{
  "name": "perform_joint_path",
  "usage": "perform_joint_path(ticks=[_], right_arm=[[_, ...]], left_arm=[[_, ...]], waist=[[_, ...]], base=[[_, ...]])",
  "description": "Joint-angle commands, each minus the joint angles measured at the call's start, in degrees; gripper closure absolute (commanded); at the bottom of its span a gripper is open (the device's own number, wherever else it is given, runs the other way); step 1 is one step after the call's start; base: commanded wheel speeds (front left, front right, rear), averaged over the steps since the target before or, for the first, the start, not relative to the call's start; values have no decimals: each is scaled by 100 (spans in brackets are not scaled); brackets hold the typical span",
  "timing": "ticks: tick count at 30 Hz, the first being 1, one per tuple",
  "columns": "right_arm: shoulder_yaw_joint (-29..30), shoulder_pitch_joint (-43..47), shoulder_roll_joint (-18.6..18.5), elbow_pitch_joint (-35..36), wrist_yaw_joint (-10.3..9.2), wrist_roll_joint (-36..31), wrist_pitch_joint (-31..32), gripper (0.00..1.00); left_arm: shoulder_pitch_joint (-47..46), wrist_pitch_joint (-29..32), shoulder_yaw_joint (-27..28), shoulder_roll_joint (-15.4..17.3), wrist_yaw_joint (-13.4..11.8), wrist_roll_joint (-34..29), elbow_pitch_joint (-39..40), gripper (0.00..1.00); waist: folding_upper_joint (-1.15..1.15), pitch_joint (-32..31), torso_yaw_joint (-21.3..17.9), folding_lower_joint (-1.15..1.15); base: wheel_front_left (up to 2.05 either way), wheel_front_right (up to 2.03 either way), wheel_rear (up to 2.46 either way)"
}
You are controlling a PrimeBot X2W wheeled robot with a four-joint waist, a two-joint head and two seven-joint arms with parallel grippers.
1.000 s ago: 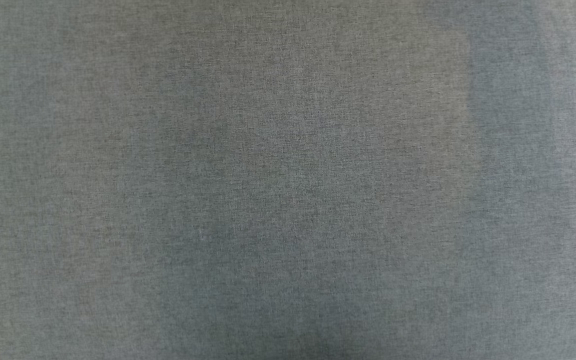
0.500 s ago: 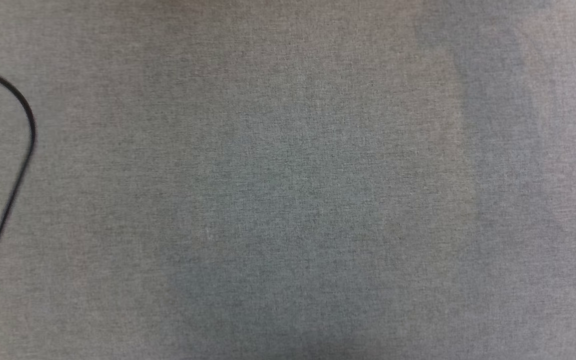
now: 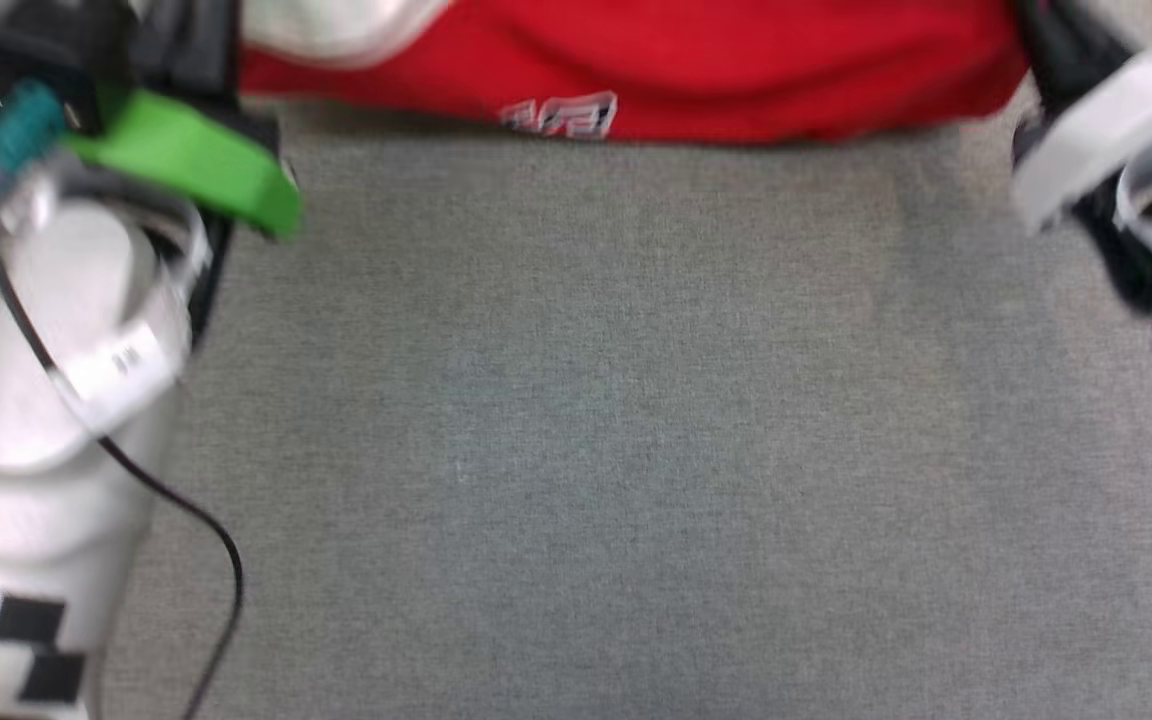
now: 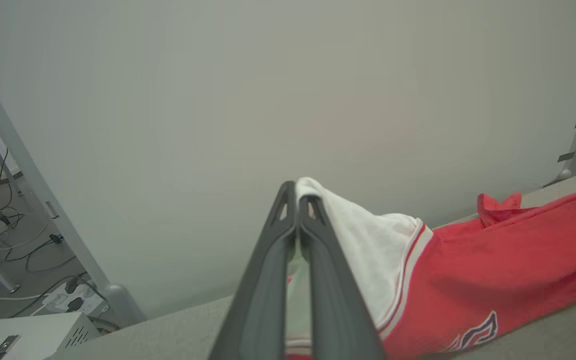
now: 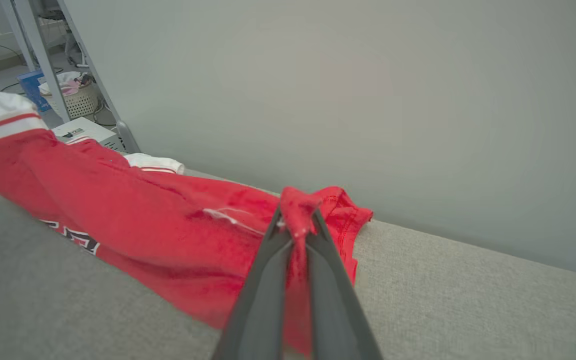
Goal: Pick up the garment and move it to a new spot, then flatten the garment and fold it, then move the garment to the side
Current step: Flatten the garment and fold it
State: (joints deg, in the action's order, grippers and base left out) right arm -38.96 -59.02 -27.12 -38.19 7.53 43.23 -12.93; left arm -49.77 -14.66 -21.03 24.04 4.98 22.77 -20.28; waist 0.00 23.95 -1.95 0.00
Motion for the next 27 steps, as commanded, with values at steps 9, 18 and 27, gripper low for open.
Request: perform_joint_path(ticks=[9,18,27], right_arm=[[-531,1687,-583,651,-4,435,115,100],[-471,3167,-866,789,-4,487,-77,100],[283,4710,-945,1224,-4,351,-188,100]], left_arm=[[2365,-33,164,-197,-180,298,397,100],[4053,-33,277,-232,-256,576,446,100],[5271,-8,71,-396,-345,718,464,100]], waist=[[0,-1054,127,0],[0,-1587,168,0],[0,-1938,221,0]], base=[[0,0,0],[0,0,0],[0,0,0]])
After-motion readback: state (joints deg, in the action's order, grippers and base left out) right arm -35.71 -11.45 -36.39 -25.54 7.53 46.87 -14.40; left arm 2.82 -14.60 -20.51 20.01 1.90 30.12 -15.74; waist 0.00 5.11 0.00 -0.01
